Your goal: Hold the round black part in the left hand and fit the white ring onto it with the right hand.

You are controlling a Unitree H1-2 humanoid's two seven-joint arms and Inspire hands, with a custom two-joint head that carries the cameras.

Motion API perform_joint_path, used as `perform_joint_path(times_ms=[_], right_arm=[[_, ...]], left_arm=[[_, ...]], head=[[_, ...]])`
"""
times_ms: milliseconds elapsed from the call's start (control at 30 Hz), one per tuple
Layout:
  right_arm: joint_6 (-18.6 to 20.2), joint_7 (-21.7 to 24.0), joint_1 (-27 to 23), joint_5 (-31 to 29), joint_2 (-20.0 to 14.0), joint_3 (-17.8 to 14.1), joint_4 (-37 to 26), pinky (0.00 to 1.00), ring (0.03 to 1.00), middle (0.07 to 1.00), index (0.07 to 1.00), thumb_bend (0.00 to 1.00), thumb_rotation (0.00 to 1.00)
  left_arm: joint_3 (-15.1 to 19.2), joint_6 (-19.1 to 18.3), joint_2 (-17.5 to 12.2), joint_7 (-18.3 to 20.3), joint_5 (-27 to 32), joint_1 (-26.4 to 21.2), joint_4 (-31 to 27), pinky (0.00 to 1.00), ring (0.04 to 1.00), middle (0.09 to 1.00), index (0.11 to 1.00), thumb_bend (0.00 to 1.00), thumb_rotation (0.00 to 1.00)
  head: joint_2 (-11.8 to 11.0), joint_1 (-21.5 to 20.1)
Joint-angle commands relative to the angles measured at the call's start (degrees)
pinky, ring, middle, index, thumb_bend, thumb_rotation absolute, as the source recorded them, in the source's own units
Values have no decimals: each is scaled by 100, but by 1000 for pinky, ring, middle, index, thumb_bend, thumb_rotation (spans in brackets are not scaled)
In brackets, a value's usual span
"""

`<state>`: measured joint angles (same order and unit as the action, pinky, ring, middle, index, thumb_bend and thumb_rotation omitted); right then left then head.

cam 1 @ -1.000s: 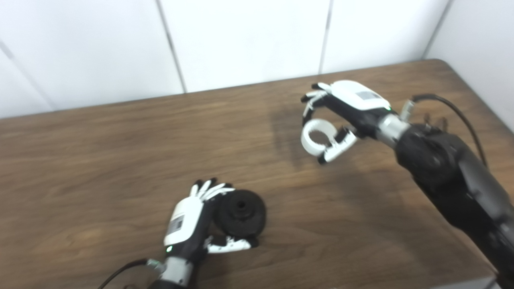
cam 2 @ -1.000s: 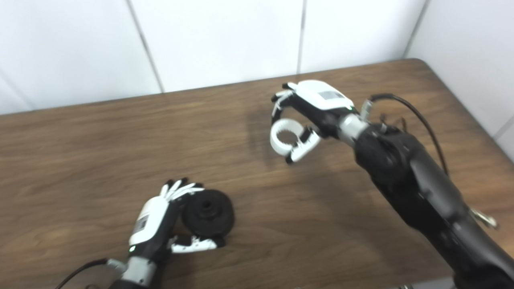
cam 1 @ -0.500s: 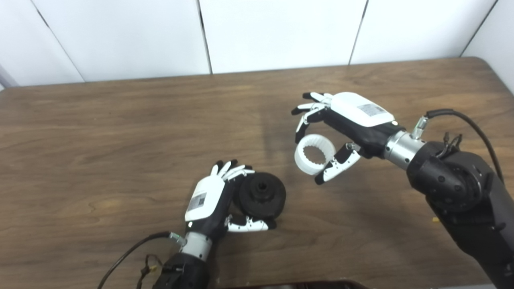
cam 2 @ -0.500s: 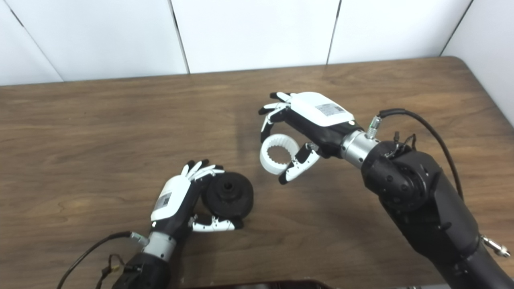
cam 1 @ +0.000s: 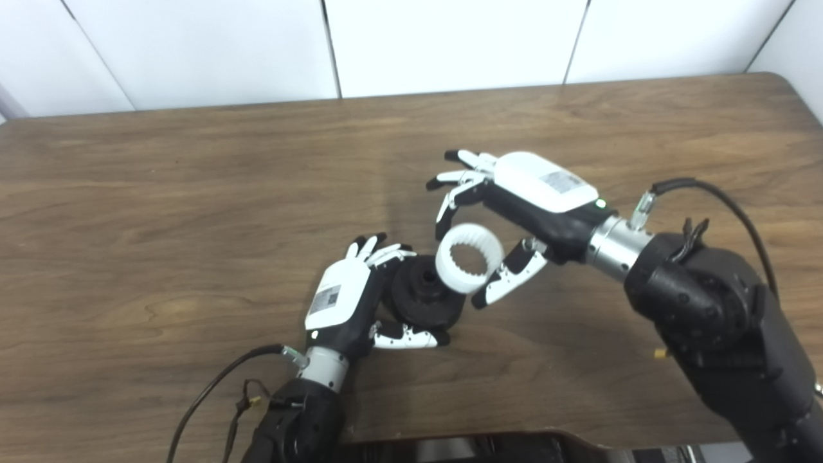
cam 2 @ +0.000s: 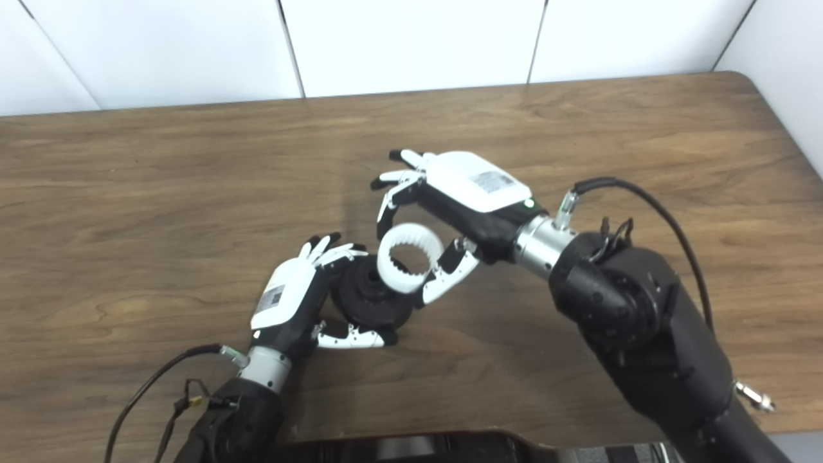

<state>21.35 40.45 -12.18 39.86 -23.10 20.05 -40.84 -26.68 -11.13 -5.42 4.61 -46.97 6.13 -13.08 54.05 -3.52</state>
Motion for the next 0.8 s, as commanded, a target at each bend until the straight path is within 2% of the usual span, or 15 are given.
perform_joint_path(times_ms=[0, 133, 233, 767], right_arm=[[-317, -131, -59, 75, 51, 46, -26, 1000, 996, 872, 485, 522, 142], [-482, -91, 5, 278, 164, 254, 125, 999, 995, 872, 486, 521, 141], [-583, -124, 29, 350, 242, 296, 246, 998, 995, 877, 486, 521, 140], [-1005, -348, 103, 580, 432, 223, 716, 1000, 990, 880, 486, 520, 137]], left_arm=[[-147, -315, 25, 468, -28, 94, 145, 1000, 980, 845, 482, 525, 67], [-159, -375, 8, 491, -31, 104, 84, 1000, 975, 840, 482, 525, 66], [-176, -382, -14, 466, -35, 107, 74, 1000, 975, 837, 482, 525, 65], [-236, -392, -4, 450, -54, 109, 44, 1000, 966, 834, 482, 525, 64]], head=[[20, 12], [54, 13], [54, 13], [55, 32]])
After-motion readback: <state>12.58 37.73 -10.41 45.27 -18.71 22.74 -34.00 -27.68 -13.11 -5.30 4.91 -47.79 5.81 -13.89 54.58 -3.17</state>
